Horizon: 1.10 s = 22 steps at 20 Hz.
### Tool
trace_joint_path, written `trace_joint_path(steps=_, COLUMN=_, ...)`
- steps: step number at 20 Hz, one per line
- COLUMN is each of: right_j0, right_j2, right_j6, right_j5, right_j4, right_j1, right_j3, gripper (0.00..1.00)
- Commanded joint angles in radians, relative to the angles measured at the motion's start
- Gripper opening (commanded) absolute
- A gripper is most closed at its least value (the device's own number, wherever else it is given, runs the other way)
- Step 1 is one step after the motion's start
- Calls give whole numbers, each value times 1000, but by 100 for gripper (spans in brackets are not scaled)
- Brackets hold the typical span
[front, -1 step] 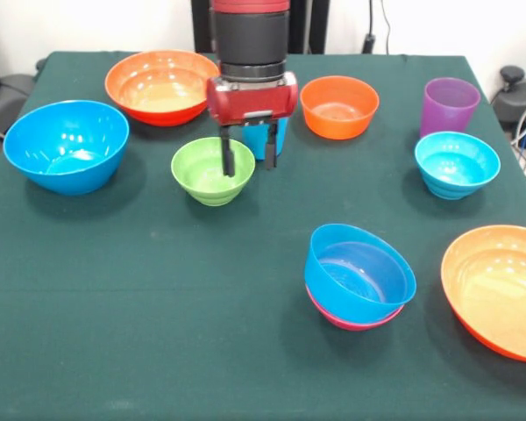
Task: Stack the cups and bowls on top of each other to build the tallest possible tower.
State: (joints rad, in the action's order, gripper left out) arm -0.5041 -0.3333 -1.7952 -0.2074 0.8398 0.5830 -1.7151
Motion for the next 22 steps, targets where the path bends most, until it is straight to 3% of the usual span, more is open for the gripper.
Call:
trace_joint_path(steps=1, right_j0=72, right_j2=99, right_j6=-62, right_j5=28, right_j4=83, right_j1=21, right_j3=0, gripper=100)
trace_joint_path(steps=13, right_j0=60, right_j2=103, right_j6=-43, right_j5=76, right_j4=74, right_j1=-4, right_j3=35, gripper=100)
trace_joint_path(steps=22, right_j0=34, right_j2=78, right_j6=12, right_j5=86, right_j4=96, right_j1=-62, right_j3=85, gripper=100)
